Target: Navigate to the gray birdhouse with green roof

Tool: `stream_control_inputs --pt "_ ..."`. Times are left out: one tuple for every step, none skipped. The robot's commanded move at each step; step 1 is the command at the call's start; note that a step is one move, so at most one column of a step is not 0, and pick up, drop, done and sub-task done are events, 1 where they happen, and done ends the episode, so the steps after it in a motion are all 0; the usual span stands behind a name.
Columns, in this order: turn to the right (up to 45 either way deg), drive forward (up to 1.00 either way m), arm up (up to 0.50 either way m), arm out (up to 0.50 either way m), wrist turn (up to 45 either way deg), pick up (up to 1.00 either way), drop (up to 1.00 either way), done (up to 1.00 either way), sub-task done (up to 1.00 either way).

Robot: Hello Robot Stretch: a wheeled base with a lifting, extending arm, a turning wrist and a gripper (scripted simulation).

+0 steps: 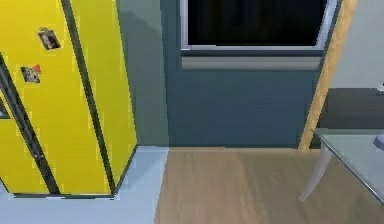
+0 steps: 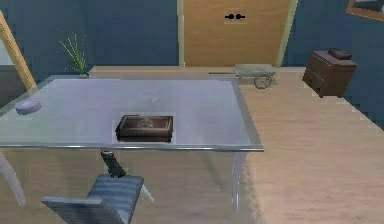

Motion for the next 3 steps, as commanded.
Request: stream_control_inputs --pt "3.0 0.0 0.0 0.0 0.0 0.0 0.0 0.0 0.0" --pt "0.0 0.15 0.0 0.0 0.0 0.0 0.0 0.0 0.0" --pt "0.0 0.65 0.0 0.0 0.0 0.0 0.0 0.0 0.0"
